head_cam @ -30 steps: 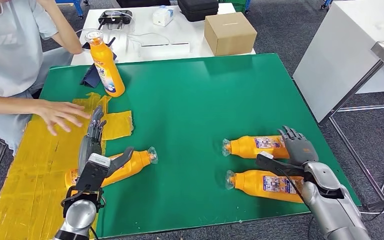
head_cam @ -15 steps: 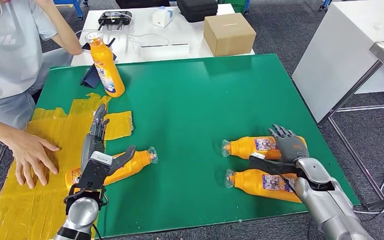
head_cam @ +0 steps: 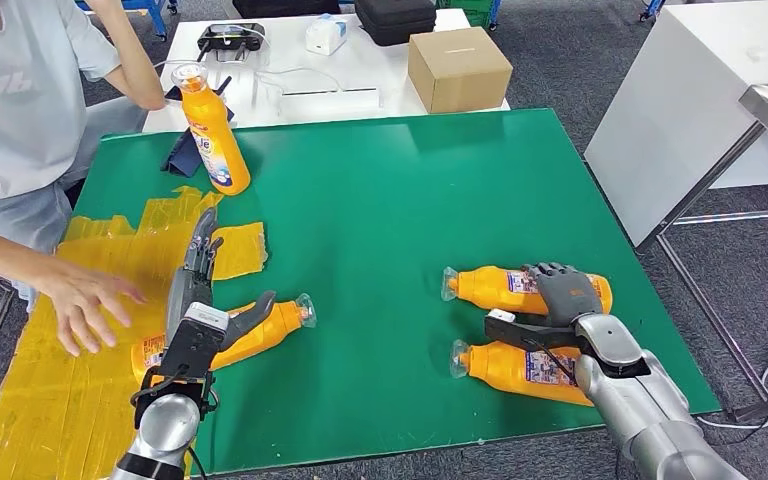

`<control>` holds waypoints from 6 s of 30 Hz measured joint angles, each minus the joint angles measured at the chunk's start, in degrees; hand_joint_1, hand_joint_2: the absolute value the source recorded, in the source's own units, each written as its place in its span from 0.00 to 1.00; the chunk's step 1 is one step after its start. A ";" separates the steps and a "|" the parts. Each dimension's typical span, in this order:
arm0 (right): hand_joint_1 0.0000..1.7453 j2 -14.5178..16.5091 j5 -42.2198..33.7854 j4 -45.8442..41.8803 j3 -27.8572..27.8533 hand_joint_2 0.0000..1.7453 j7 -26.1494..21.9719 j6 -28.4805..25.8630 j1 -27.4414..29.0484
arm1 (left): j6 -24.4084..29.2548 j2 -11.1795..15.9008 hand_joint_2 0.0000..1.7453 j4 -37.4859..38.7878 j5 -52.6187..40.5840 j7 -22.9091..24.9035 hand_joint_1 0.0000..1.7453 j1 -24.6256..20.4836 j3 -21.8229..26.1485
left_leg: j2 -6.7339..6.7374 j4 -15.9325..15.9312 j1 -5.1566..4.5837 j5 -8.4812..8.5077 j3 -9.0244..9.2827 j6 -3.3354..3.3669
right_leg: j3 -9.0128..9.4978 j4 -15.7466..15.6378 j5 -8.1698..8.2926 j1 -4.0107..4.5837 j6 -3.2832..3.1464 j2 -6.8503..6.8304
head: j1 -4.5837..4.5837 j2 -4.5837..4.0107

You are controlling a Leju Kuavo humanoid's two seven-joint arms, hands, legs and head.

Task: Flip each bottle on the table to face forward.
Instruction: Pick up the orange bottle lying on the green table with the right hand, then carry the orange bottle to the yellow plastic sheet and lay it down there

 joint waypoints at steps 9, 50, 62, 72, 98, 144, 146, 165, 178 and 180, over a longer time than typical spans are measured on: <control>1.00 1.04 -0.15 -0.59 -0.29 1.00 1.33 -3.92 0.43 | -0.27 -0.02 1.00 -0.01 -0.15 0.37 0.00 0.05 -0.06 | -0.01 0.00 0.00 0.00 -0.02 0.00 | -0.02 0.00 0.00 0.00 0.00 0.00 | 0.00 0.00; 1.00 25.47 -40.33 -26.23 0.01 1.00 -19.36 -13.17 11.69 | -17.69 1.09 1.00 1.45 14.76 4.11 0.00 -8.13 -10.72 | 0.01 -0.07 0.05 0.02 -0.27 -0.04 | -0.31 0.04 -0.04 0.03 -0.03 0.01 | 0.02 0.00; 1.00 27.38 -40.64 -22.09 4.91 1.00 -19.45 -12.07 10.19 | -17.32 1.09 1.00 2.73 15.97 4.11 0.00 -8.34 -11.00 | 0.00 -0.07 0.05 0.03 -0.27 -0.04 | -0.31 0.04 -0.03 0.03 -0.03 0.01 | 0.02 0.00; 1.00 27.98 -38.78 -20.22 9.15 1.00 -18.51 -11.93 8.93 | -17.19 1.07 1.00 4.56 16.59 4.04 0.00 -9.43 -11.09 | 0.01 -0.07 0.05 0.03 -0.27 -0.04 | -0.33 0.04 -0.03 0.03 -0.03 0.01 | 0.02 0.00; 1.00 27.98 -36.21 -16.79 13.35 1.00 -16.78 -12.02 6.78 | -17.25 0.86 1.00 5.68 20.46 3.44 1.00 -9.85 -11.23 | 0.01 -0.07 0.05 0.03 -0.27 -0.04 | -0.33 0.04 -0.03 0.03 -0.03 0.01 | 0.02 0.00; 0.00 23.87 -31.68 -35.05 12.78 1.00 -17.96 -17.17 13.14 | 10.28 2.01 1.00 7.64 -33.37 14.22 1.00 -13.59 -9.25 | 0.00 -0.07 0.05 0.03 -0.28 -0.04 | -0.36 0.04 -0.03 0.02 -0.03 0.01 | 0.02 0.00; 0.00 23.34 -30.44 -37.74 12.17 1.00 -17.87 -17.96 13.72 | 11.94 2.51 1.00 9.02 -44.91 19.21 1.00 -14.45 -8.55 | 0.00 -0.07 0.05 0.03 -0.28 -0.04 | -0.36 0.04 -0.03 0.02 -0.03 0.01 | 0.02 0.00; 0.00 20.39 -17.92 -52.09 8.09 1.00 -15.35 -28.78 16.89 | -11.66 10.22 1.00 47.24 -64.47 49.39 1.00 -36.55 -21.29 | 0.01 -0.06 0.05 0.15 -0.27 -0.15 | -0.35 0.08 0.00 0.01 -0.02 0.02 | 0.02 0.00; 0.00 19.59 -15.16 -54.96 7.08 1.00 -13.20 -31.91 16.89 | -17.51 10.30 1.00 58.46 -64.48 48.38 0.94 -37.86 -17.42 | 0.00 -0.07 0.06 0.15 -0.28 -0.16 | -0.33 0.09 -0.01 0.03 -0.03 0.02 | 0.03 0.00; 0.00 19.39 -14.12 -54.61 7.14 1.00 -11.82 -30.29 16.32 | -17.97 10.42 1.00 59.52 -64.48 48.36 0.51 -37.85 -16.45 | 0.00 -0.07 0.06 0.15 -0.28 -0.16 | -0.32 0.09 -0.01 0.03 -0.03 0.02 | 0.03 0.00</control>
